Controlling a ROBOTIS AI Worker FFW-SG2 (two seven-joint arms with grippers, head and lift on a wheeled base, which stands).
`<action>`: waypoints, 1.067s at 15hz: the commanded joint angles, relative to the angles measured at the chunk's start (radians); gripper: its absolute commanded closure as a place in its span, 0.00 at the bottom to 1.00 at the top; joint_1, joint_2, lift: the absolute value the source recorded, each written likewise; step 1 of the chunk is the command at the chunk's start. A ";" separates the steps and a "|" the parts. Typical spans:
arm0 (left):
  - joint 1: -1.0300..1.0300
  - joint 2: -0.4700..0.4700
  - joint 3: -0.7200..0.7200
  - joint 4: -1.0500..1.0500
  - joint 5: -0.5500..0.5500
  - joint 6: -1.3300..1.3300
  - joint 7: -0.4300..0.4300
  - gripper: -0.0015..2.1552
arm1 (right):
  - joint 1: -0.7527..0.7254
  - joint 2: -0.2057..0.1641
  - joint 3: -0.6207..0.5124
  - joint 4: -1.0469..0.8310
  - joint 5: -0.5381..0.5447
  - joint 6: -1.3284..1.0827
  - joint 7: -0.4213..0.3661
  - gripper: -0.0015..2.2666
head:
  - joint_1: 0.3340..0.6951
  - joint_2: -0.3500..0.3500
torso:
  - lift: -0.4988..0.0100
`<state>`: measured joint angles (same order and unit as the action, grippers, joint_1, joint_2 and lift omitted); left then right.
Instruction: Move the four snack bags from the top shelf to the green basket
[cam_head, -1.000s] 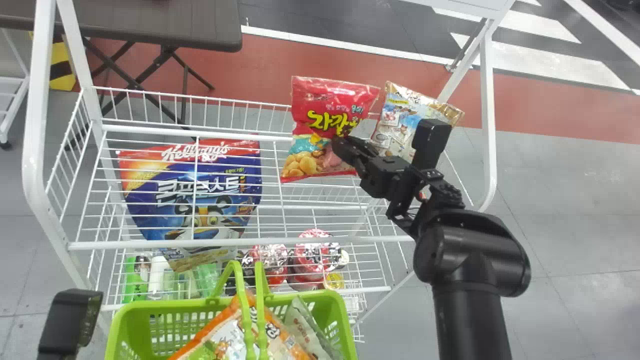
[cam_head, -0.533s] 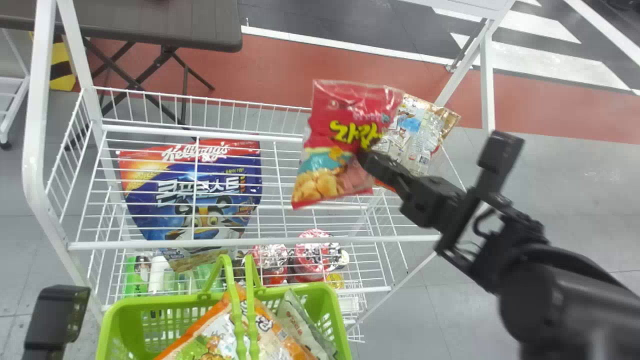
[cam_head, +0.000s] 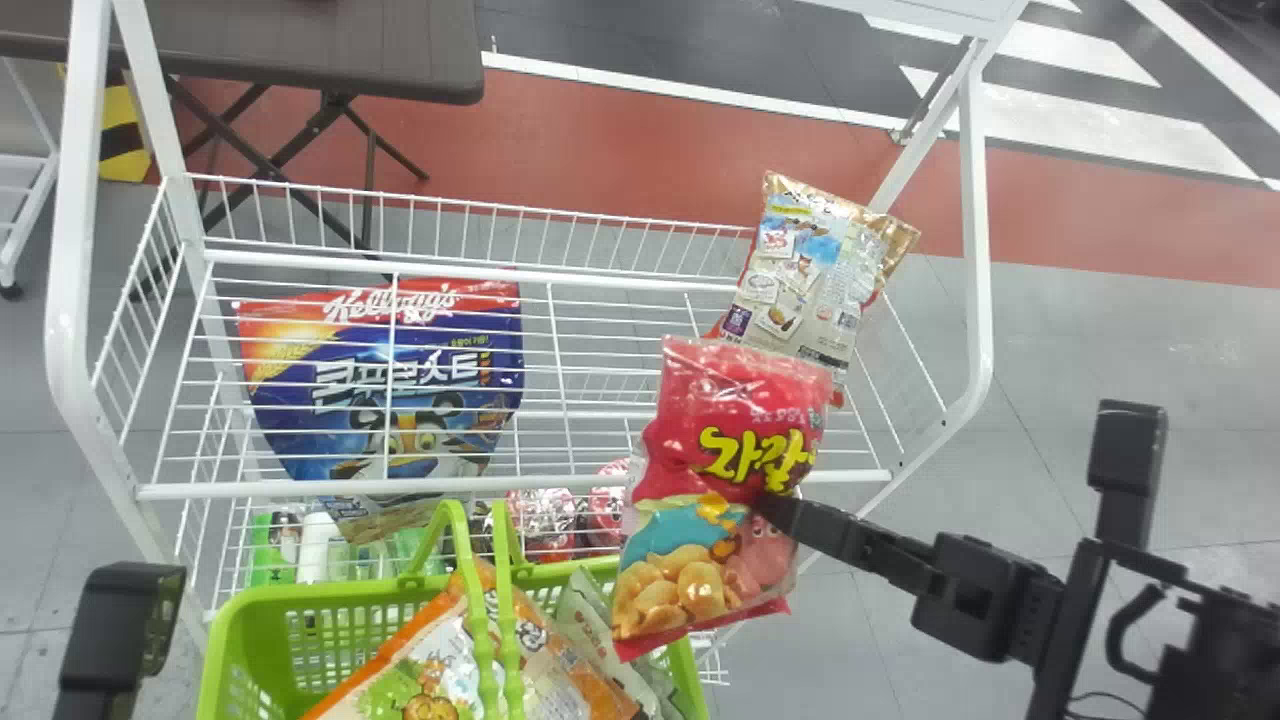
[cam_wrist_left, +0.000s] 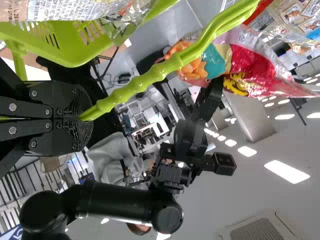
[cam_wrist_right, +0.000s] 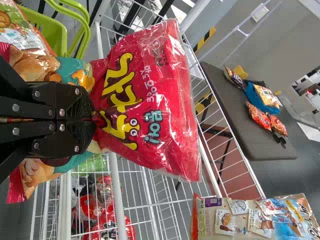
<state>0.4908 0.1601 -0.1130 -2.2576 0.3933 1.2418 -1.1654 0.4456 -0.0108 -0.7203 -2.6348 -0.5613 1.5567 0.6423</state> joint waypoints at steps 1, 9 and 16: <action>-0.001 -0.001 -0.014 -0.002 -0.001 0.000 0.009 0.96 | 0.025 -0.001 0.007 -0.007 -0.011 0.016 -0.006 0.96 | 1.00 0.00 | 0.98; -0.004 -0.002 -0.007 -0.028 0.004 -0.003 0.018 0.96 | 0.176 -0.012 0.231 0.013 0.020 0.016 -0.015 0.96 | 1.00 0.00 | 0.98; 0.020 -0.002 -0.027 -0.063 0.004 -0.009 0.013 0.97 | 0.196 -0.044 0.444 0.145 0.129 0.016 -0.062 0.96 | 1.00 0.00 | 0.98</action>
<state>0.4982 0.1574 -0.1432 -2.3060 0.3973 1.2326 -1.1500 0.6490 -0.0386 -0.3127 -2.5304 -0.4727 1.5578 0.5918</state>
